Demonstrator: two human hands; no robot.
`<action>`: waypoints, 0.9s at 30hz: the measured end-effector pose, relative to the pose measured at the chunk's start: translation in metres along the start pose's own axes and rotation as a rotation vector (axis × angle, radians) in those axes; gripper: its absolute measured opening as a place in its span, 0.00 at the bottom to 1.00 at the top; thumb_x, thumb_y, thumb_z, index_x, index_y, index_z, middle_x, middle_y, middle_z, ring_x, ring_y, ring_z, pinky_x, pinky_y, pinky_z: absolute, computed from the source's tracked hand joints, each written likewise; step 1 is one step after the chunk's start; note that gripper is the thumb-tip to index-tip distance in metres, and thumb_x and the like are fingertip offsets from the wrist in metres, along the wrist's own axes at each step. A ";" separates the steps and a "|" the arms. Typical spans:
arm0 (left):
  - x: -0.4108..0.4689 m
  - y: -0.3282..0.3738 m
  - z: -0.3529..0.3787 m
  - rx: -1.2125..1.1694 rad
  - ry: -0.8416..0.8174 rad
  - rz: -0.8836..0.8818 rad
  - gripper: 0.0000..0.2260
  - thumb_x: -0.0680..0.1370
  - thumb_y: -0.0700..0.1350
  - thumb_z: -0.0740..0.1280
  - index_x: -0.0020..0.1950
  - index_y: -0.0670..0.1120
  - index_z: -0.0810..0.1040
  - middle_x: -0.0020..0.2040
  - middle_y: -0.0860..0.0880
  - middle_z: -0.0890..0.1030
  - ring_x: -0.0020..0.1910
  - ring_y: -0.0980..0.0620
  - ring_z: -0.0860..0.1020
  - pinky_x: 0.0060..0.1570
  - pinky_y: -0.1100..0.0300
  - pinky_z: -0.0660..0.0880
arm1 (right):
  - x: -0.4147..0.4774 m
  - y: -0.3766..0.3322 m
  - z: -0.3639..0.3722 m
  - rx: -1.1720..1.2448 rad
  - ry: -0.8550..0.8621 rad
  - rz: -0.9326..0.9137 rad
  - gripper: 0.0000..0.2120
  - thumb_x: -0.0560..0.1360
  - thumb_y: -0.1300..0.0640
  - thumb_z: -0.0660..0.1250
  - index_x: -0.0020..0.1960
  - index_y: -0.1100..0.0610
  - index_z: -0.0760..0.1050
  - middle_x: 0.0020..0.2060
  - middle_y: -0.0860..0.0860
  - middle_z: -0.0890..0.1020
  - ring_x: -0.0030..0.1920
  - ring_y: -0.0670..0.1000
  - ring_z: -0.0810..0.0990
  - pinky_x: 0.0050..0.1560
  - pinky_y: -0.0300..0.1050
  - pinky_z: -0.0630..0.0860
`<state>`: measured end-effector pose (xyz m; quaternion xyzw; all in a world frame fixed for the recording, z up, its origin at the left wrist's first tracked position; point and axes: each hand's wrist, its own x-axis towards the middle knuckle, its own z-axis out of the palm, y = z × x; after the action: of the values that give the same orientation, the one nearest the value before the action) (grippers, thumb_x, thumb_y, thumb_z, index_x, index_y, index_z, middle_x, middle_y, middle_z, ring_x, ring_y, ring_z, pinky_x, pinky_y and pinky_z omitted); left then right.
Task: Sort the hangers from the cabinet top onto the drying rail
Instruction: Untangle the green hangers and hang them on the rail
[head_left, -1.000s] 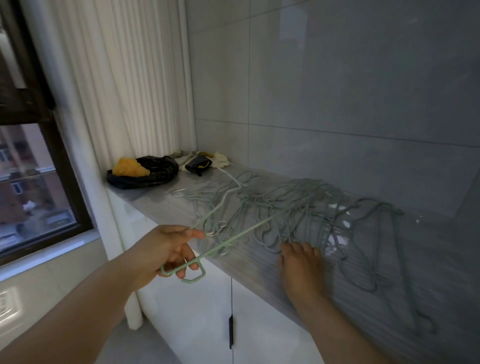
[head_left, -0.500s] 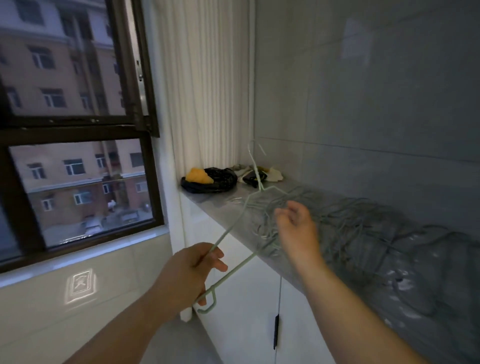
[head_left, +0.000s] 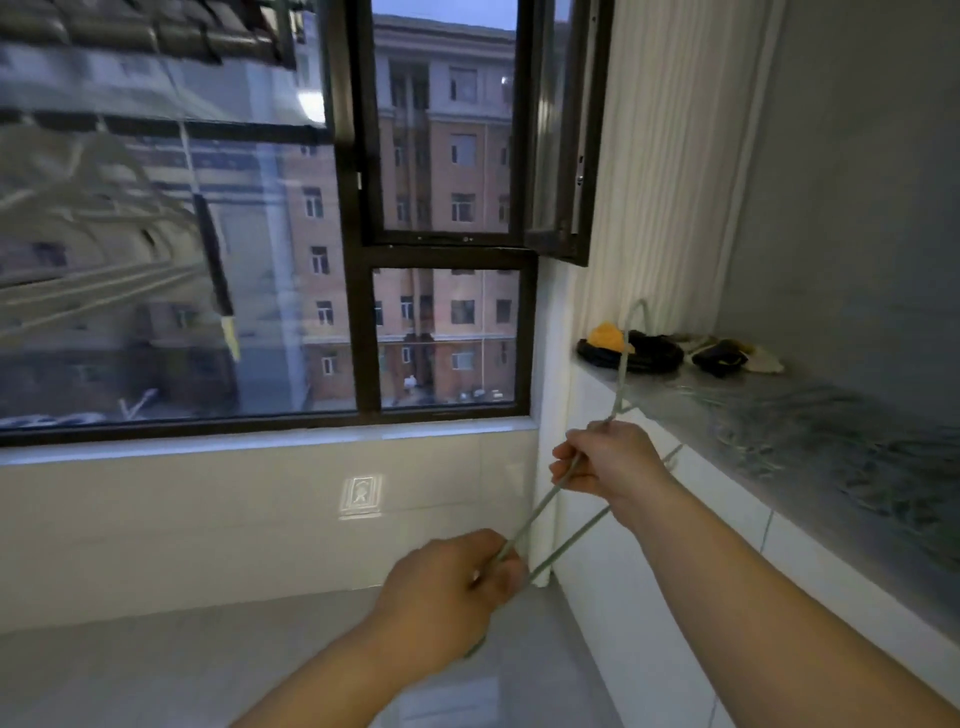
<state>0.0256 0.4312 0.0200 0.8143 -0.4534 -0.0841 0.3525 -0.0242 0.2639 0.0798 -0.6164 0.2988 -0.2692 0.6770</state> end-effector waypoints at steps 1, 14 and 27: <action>-0.014 -0.006 -0.006 0.012 0.001 -0.023 0.07 0.77 0.53 0.59 0.43 0.56 0.76 0.46 0.52 0.82 0.43 0.54 0.78 0.44 0.64 0.73 | -0.009 0.003 0.009 -0.017 -0.028 0.009 0.10 0.77 0.68 0.58 0.36 0.62 0.67 0.29 0.57 0.75 0.23 0.50 0.76 0.28 0.45 0.77; -0.116 -0.082 -0.083 -0.241 0.320 -0.334 0.10 0.78 0.44 0.61 0.36 0.53 0.73 0.35 0.56 0.78 0.29 0.60 0.75 0.26 0.75 0.67 | -0.076 0.018 0.129 -0.286 -0.422 0.059 0.12 0.78 0.69 0.55 0.36 0.63 0.67 0.30 0.58 0.75 0.25 0.52 0.74 0.19 0.38 0.74; -0.200 -0.131 -0.160 0.252 0.740 -0.624 0.18 0.79 0.46 0.59 0.70 0.49 0.65 0.69 0.49 0.69 0.65 0.52 0.69 0.56 0.69 0.63 | -0.118 0.036 0.217 -0.663 -1.144 -0.019 0.08 0.79 0.67 0.53 0.46 0.60 0.70 0.30 0.56 0.75 0.18 0.46 0.74 0.22 0.37 0.75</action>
<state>0.0725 0.7153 0.0167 0.9226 -0.0394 0.1644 0.3468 0.0558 0.5005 0.0656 -0.8405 -0.0462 0.2008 0.5012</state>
